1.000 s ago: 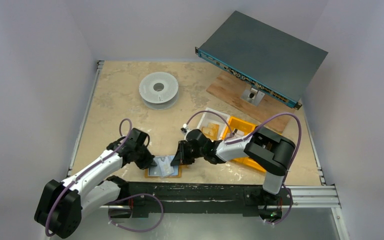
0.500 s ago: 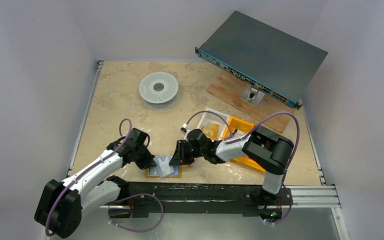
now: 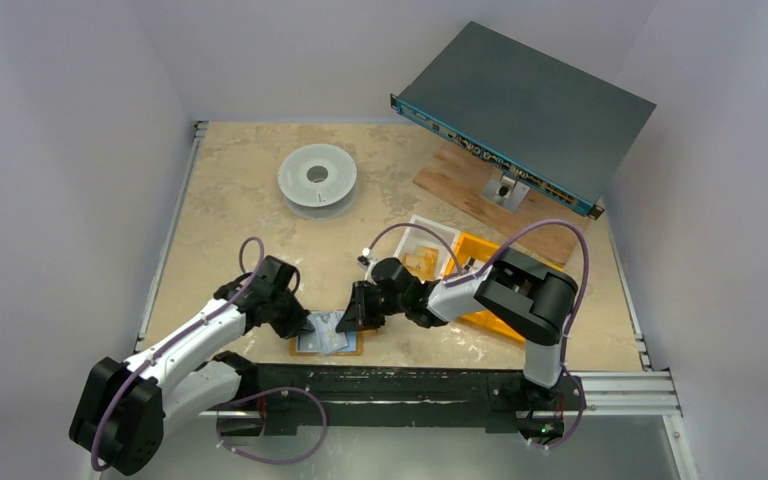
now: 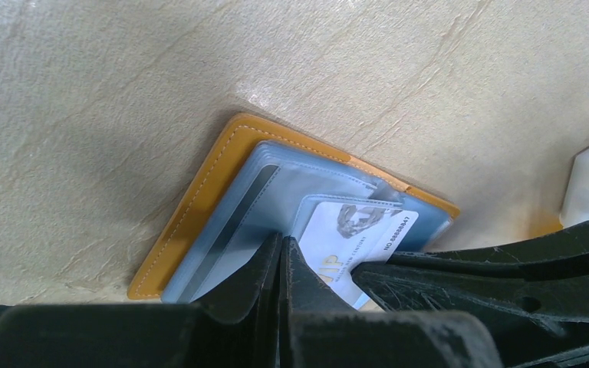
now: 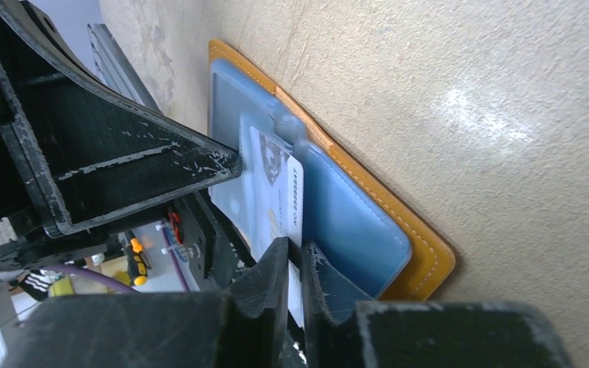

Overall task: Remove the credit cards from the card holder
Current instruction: Remove the credit card from the card holder.

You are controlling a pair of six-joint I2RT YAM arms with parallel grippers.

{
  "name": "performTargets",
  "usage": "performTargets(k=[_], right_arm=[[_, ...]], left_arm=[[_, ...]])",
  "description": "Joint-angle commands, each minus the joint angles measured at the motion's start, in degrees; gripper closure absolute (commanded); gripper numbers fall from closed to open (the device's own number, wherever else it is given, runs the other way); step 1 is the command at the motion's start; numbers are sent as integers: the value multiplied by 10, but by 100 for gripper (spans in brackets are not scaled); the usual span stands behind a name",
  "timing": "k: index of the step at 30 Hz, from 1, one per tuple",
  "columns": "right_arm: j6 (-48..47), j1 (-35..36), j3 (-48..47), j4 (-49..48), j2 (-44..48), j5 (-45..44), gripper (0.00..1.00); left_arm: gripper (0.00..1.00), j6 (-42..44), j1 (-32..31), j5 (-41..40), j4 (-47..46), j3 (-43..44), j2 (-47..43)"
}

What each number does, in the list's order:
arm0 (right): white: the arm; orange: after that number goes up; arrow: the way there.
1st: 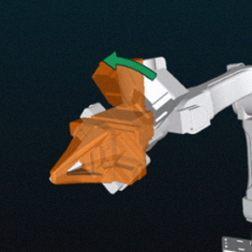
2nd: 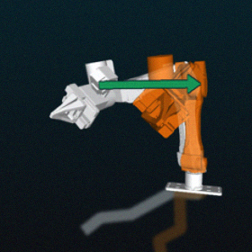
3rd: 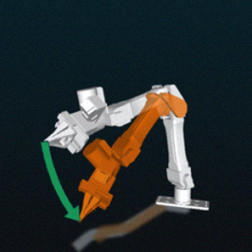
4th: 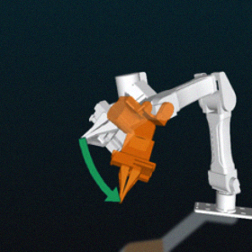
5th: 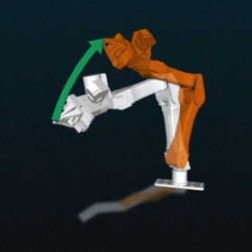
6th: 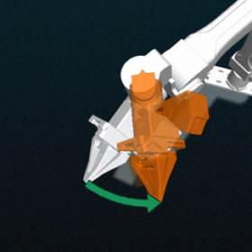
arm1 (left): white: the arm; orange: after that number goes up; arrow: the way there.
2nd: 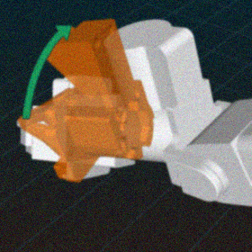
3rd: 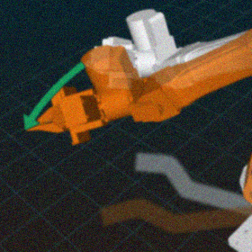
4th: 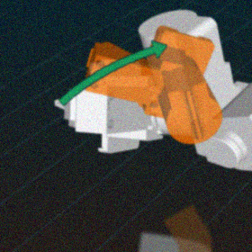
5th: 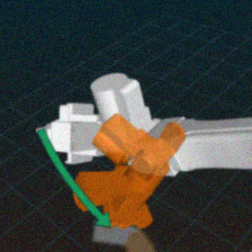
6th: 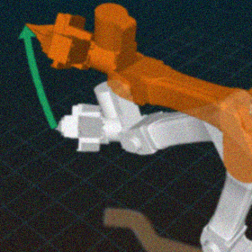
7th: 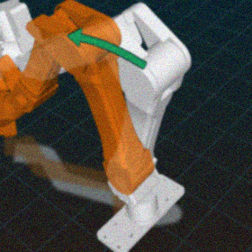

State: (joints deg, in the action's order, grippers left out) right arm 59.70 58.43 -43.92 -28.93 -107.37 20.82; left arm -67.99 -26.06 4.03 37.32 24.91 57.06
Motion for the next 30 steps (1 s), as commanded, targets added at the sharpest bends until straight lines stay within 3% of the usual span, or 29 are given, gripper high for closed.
performTargets(k=[1, 30], right_arm=[[3, -2, 4, -9, 8, 10, 97], [-14, -35, 65, 57, 85, -50, 99]], left_arm=[[100, -1, -4, -31, 20, -12, 17], [100, -1, -4, -27, 27, -7, 29]])
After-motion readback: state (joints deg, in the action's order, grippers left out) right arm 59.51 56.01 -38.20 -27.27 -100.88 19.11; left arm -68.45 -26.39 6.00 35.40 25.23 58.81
